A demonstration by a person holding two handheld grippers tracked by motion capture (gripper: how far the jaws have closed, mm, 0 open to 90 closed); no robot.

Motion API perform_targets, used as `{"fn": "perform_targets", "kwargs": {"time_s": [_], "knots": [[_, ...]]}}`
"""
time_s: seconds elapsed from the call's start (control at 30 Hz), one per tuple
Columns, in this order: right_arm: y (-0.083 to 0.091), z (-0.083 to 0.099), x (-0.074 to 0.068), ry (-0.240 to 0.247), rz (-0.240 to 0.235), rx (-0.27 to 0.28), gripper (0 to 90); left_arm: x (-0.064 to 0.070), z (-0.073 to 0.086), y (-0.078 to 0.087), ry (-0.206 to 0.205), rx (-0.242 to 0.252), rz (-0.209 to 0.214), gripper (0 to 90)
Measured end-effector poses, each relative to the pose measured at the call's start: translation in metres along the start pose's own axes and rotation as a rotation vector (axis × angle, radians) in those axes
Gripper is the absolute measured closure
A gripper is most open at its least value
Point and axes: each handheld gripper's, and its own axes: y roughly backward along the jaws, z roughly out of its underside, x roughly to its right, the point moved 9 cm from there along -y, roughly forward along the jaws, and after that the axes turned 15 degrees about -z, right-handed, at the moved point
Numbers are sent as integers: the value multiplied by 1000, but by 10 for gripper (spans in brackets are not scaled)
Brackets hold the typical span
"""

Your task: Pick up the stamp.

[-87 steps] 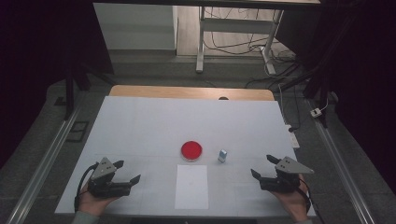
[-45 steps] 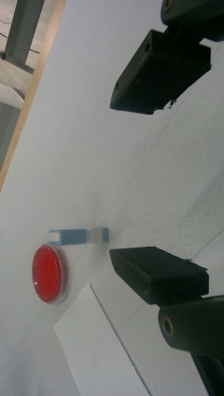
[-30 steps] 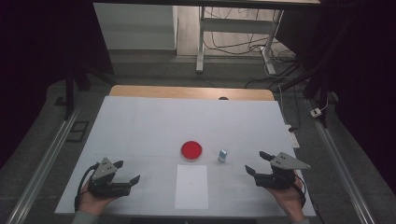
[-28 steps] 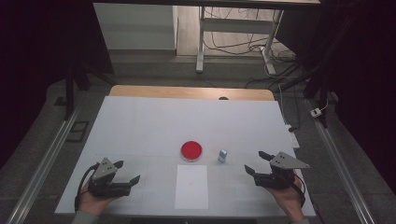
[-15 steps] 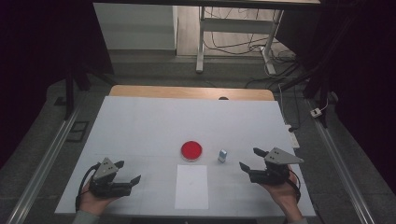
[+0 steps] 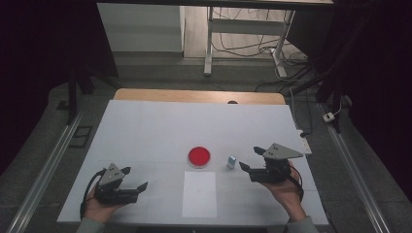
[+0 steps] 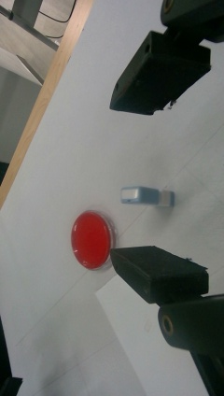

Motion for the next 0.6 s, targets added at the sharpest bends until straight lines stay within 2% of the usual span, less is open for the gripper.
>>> {"fn": "perform_targets", "kwargs": {"time_s": [0.2,0.37,0.6], "knots": [[-12,-6,-1,-13,-16,7,238,1,0,-1,-4,-3,1,158],[-26,2,-1,-2,-34,-50,238,0,1,-2,-5,-5,-1,158],[-31,6,0,-6,-38,-71,238,0,2,-2,-6,-7,-3,158]]}}
